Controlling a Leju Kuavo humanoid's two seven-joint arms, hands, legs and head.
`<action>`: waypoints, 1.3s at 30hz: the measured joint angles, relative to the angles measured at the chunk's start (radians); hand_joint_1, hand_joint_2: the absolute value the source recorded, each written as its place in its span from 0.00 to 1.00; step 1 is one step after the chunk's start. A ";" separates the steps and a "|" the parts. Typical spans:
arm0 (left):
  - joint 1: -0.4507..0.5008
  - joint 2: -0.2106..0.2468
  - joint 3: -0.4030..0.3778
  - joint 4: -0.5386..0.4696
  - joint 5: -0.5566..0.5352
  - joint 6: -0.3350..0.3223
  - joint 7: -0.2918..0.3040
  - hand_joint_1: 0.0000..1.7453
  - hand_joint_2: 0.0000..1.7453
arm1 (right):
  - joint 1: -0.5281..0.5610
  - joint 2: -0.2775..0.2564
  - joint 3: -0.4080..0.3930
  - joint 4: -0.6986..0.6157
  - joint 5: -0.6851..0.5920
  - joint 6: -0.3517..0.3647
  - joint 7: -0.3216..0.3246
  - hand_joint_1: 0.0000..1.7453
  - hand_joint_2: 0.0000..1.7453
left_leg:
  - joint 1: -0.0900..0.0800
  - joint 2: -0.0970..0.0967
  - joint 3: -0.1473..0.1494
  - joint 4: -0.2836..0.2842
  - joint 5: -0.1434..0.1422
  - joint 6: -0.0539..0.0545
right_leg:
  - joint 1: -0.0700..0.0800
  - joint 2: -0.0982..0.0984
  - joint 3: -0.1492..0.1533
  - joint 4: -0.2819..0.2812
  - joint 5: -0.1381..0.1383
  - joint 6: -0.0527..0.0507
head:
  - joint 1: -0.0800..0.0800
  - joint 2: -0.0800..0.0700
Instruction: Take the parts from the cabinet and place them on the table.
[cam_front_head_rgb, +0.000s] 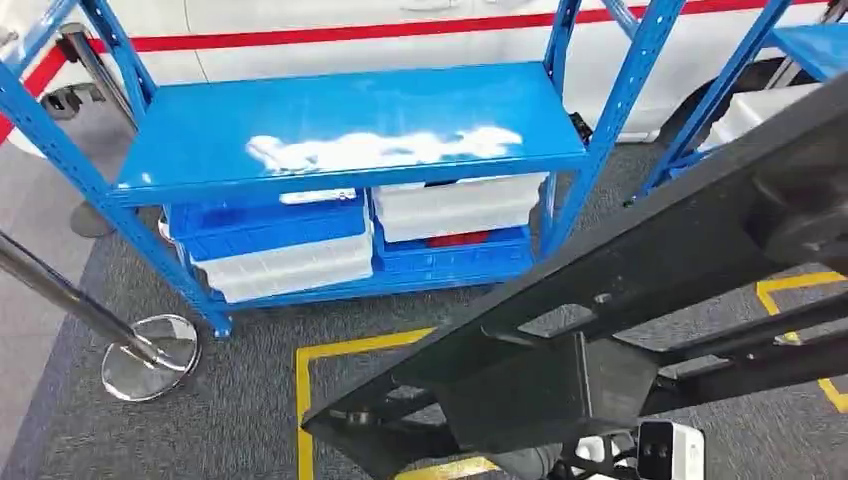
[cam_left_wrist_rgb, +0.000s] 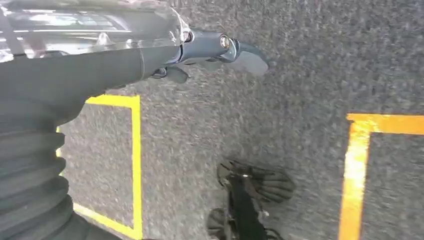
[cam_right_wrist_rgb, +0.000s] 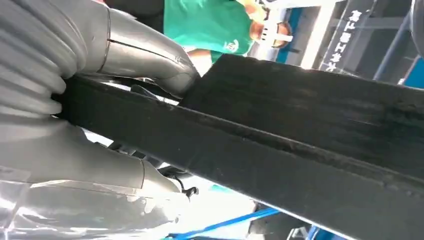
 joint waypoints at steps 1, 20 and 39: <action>0.000 0.001 0.000 0.000 -0.003 0.000 0.001 0.00 1.00 | 0.002 -0.002 -0.006 0.000 0.000 0.006 0.000 0.99 1.00 | 0.001 0.000 -0.014 0.005 0.006 -0.003 | -0.002 0.000 0.024 -0.020 0.042 0.001 | 0.000 0.000; -0.006 0.027 0.003 0.000 0.028 0.035 0.019 0.00 1.00 | -0.017 -0.052 -0.113 -0.025 0.018 0.013 0.000 0.99 1.00 | 0.008 -0.062 0.014 0.046 -0.027 -0.032 | 0.012 0.010 0.187 -0.334 0.042 -0.050 | 0.000 0.000; -0.016 -0.011 0.022 0.000 0.031 0.089 0.042 0.00 1.00 | -0.058 -0.155 -0.103 -0.041 0.001 -0.048 0.000 0.99 1.00 | 0.003 0.074 0.000 0.042 -0.027 -0.047 | 0.001 -0.018 0.152 -0.321 0.061 -0.042 | 0.000 0.000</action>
